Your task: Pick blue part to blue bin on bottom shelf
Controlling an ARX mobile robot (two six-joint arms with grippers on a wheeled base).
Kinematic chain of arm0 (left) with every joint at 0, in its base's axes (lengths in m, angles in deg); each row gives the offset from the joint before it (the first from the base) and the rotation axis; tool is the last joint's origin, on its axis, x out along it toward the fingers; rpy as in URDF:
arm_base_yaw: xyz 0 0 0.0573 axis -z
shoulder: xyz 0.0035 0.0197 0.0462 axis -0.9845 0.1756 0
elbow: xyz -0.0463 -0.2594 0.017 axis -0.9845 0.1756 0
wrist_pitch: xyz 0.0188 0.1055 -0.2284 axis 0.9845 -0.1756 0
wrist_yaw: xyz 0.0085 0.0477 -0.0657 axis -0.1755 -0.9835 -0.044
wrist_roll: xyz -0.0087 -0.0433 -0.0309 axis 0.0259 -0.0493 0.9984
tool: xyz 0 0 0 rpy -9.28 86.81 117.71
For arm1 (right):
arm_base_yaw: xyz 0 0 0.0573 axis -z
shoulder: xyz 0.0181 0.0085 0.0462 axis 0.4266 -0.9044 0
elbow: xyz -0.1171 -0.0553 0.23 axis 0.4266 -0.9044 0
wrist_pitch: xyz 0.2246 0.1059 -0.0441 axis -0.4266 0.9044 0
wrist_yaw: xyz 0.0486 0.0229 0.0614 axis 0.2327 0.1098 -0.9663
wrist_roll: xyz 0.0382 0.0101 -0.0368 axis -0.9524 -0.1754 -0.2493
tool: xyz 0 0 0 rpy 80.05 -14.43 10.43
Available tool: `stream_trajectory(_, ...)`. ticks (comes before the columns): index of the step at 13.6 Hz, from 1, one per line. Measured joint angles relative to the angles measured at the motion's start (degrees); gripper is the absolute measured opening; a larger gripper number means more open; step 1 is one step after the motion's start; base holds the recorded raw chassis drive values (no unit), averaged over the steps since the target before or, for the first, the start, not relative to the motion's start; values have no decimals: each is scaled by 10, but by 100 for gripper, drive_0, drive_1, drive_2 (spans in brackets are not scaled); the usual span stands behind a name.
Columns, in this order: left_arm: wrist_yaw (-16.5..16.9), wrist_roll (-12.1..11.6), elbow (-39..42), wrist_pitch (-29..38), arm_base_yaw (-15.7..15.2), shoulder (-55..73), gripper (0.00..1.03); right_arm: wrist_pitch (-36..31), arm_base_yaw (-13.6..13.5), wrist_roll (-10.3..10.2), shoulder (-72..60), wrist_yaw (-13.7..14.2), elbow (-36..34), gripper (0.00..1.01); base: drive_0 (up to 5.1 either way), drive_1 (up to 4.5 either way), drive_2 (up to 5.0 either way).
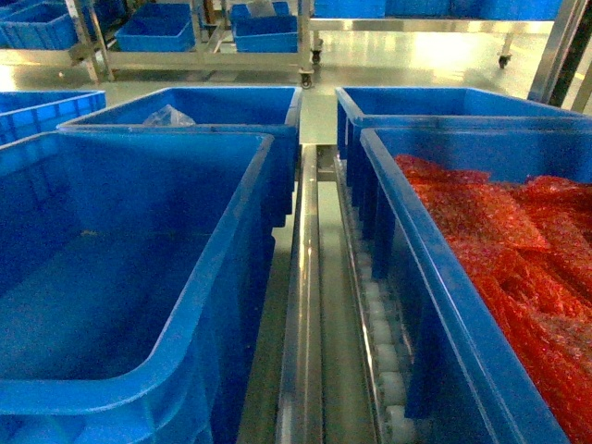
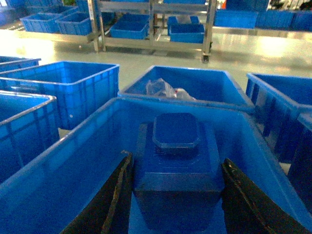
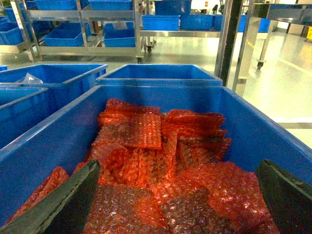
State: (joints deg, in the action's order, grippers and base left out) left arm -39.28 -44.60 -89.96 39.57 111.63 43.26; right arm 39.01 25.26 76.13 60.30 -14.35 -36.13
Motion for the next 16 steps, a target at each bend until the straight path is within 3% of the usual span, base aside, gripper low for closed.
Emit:
stream_trajectory(2, 41, 8, -2, 69, -57, 103, 41, 0, 0, 0, 0, 0, 0, 98, 0, 0, 0)
stream_trajectory(3, 47, 12, -2, 90, -64, 144, 41, 0, 0, 0, 0, 0, 0, 98, 0, 0, 0)
stream_trajectory(4, 50, 14, -2, 100, -63, 151, 41, 0, 0, 0, 0, 0, 0, 98, 0, 0, 0)
stream_trajectory(5, 52, 18, -2, 113, -60, 148, 55, 0, 0, 0, 0, 0, 0, 98, 0, 0, 0)
stream_trajectory(9, 53, 18, -2, 112, -60, 146, 75, 0, 0, 0, 0, 0, 0, 98, 0, 0, 0)
stream_trajectory(12, 52, 19, -2, 112, -60, 146, 84, 0, 0, 0, 0, 0, 0, 98, 0, 0, 0)
stream_trajectory(15, 53, 19, -2, 112, -60, 146, 100, 0, 0, 0, 0, 0, 0, 98, 0, 0, 0)
stream_trajectory(16, 53, 19, -2, 112, -60, 146, 98, 0, 0, 0, 0, 0, 0, 98, 0, 0, 0)
